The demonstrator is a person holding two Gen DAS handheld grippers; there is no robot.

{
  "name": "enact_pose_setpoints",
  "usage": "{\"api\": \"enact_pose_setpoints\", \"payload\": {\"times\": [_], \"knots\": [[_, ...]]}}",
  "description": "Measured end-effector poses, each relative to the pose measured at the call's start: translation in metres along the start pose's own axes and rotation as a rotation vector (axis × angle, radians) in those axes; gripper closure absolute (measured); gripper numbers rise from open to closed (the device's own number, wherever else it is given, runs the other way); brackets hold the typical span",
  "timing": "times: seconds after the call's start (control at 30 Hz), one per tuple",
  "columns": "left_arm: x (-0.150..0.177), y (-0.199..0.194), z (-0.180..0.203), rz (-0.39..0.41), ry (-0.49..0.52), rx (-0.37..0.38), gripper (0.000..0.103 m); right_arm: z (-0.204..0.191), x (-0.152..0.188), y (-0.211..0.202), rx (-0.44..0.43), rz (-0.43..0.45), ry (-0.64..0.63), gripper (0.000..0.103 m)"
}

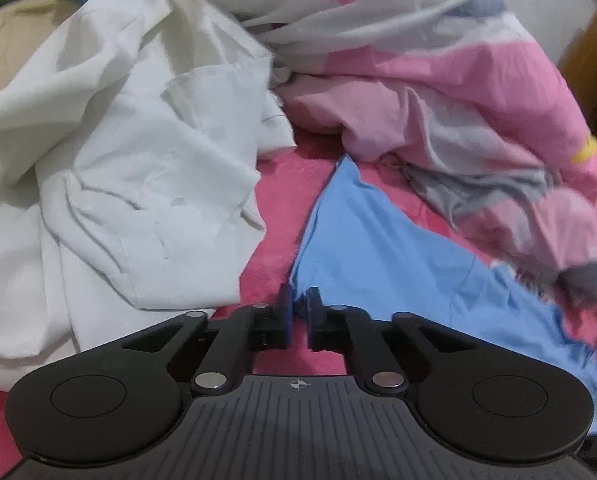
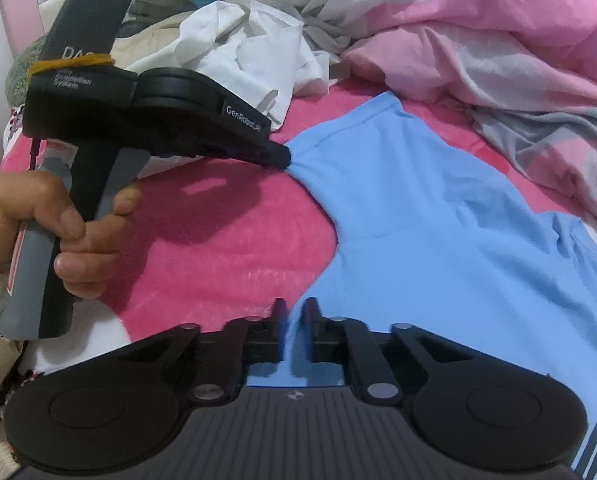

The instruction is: Fold clothes

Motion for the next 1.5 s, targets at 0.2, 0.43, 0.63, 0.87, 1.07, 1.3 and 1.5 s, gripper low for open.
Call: {"api": "enact_pose_setpoints", "payload": {"times": [0.2, 0.43, 0.63, 0.87, 1.07, 1.3, 1.5], "knots": [[-0.012, -0.011, -0.013, 0.05, -0.048, -0.016, 0.103, 0.001, -0.003, -0.01, -0.032, 0.039, 0.003, 0.101], [-0.011, -0.014, -0.017, 0.1, -0.012, -0.164, 0.102, 0.018, -0.003, -0.006, -0.14, 0.034, 0.06, 0.089], [-0.019, -0.041, 0.007, 0.272, 0.051, -0.189, 0.1, 0.076, -0.025, -0.046, -0.149, 0.183, 0.181, 0.078], [0.005, 0.001, 0.047, 0.149, 0.222, -0.207, 0.099, 0.187, -0.047, -0.047, 0.104, 0.208, 0.267, 0.077], [0.013, 0.016, 0.04, 0.101, 0.223, -0.236, 0.097, 0.247, -0.066, -0.019, 0.143, 0.109, 0.396, 0.077], [0.019, 0.016, 0.043, 0.114, 0.262, -0.259, 0.096, 0.278, -0.072, 0.017, 0.132, 0.015, 0.64, 0.077], [0.02, 0.019, 0.041, 0.115, 0.268, -0.258, 0.095, 0.283, -0.068, 0.035, 0.156, 0.041, 0.655, 0.099]]}}
Point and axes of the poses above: each gripper's, at about its wrist camera, not at the fingertips, and y roughly the way its jaws point, z to its right, x to its underside, the point moved 5 cm from there along y, roughly the way its jaws point, and after that the axes turned 4 degrees about -x, right-handed, at the moved point
